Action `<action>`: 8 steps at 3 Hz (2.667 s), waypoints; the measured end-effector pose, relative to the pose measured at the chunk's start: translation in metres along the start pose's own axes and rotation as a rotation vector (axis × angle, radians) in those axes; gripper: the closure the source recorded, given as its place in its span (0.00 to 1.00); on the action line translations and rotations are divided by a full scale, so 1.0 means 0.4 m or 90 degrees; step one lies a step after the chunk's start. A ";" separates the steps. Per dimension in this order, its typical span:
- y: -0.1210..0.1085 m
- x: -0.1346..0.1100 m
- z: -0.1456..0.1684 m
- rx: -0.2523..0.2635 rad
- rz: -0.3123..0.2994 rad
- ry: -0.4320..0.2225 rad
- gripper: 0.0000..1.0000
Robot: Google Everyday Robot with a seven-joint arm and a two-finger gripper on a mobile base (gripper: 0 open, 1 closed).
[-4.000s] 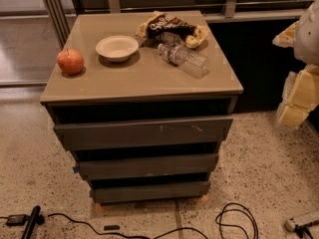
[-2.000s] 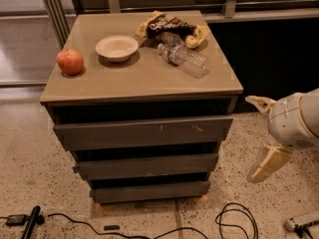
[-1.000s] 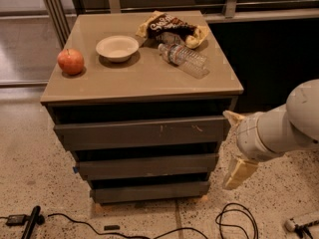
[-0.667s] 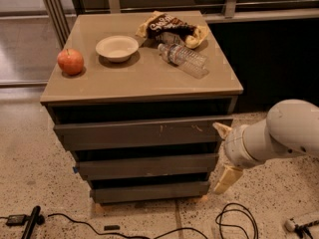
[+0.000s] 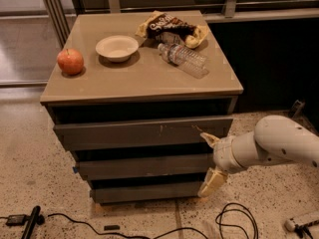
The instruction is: Open middle drawer
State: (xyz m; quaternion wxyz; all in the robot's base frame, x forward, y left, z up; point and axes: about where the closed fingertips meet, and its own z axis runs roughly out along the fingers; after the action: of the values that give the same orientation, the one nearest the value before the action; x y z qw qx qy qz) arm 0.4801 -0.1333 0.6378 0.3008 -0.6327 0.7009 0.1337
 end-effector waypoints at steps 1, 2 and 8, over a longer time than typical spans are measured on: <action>0.007 -0.005 0.014 -0.013 -0.004 0.004 0.00; 0.027 0.005 0.087 -0.054 0.002 0.009 0.00; -0.023 0.141 0.420 0.064 -0.012 0.011 0.00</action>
Offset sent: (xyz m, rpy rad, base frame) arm -0.0005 0.0389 -0.0654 -0.0128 0.1494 0.0856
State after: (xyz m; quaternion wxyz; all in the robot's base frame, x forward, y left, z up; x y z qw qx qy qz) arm 0.5303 -0.0848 0.4746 0.3272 -0.6245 0.7035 0.0903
